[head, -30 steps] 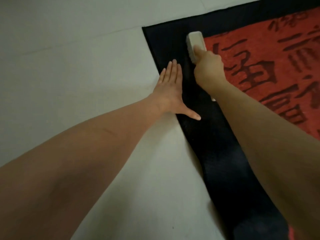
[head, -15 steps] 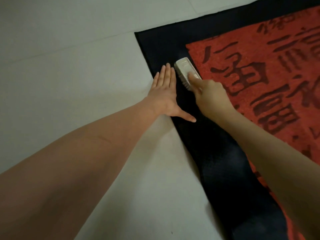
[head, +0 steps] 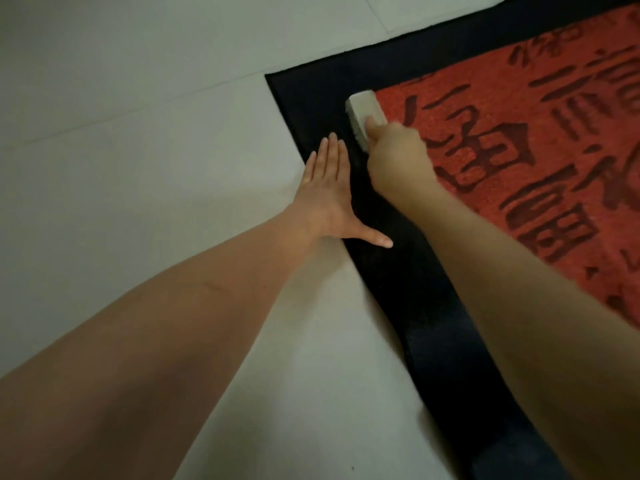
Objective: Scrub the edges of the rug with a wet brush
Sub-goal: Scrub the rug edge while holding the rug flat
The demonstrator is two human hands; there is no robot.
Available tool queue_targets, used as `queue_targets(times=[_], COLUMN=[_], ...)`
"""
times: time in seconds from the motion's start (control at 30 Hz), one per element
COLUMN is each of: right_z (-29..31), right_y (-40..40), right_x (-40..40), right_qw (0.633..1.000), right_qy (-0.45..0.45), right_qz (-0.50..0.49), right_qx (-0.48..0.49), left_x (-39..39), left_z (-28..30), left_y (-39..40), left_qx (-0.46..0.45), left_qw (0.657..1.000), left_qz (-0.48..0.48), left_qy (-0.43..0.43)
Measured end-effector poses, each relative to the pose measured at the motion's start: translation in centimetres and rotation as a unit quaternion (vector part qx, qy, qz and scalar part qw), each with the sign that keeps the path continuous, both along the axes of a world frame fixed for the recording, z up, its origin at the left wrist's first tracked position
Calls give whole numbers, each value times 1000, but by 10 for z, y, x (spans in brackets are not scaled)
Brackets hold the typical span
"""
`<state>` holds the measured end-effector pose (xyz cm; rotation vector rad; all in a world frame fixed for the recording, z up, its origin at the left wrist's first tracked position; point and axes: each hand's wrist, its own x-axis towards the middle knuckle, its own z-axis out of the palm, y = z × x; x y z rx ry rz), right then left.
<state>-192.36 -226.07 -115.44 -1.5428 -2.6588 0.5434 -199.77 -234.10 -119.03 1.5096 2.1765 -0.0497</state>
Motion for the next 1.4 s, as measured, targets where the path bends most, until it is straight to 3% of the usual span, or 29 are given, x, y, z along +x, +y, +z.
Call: queue_targets(times=[0.1,0.2,0.27,0.43,0.57,0.7,0.83,0.87,0.97,1.0,1.1,1.17,1.27,1.3,1.4], right_z=[-8,2,16,-5,-14,-13,-17,-11,0,-3,-14,-8,4,0,-16], right_y=[-41,17,50,44,43,30,-11,3,50,41,-14,7,50,34,-32], right_x=[25,9,2,35,55,29,11,13,10,6,3,9,-5,-12,-7], right_qw=[999,999,987,934,972,996,988,986,998,998,995,992,996,997,992], right_qy=[35,23,107,245,156,25,-39,-55,-56,-46,-22,-62,-67,-53,-18], right_qz=[31,-34,-118,-212,-156,-87,149,156,-9,-24,92,104,-40,-37,121], right_qx=[-18,3,-31,-152,-83,1,13,25,26,28,13,37,35,40,13], left_x=[-2,-3,-3,-7,-21,-42,-43,-43,-44,-43,-42,-41,-40,-39,-38], left_z=[-4,4,1,1,4,4,-1,0,6,9,15,18,23,24,25], left_y=[-4,-4,-6,-4,-7,-19,-21,-21,-18,-16,-12,-10,-7,-7,-8], left_qx=[15,17,19,2,23,10,3,0,-27,-38,-74,-94,-112,-114,-116], left_qw=[1000,999,1000,999,998,997,997,998,998,997,995,992,989,989,988], left_qz=[7,11,7,2,-3,71,71,69,57,54,45,41,38,39,44], left_qy=[-5,-29,-22,-34,-51,-13,6,14,30,34,59,71,84,88,86])
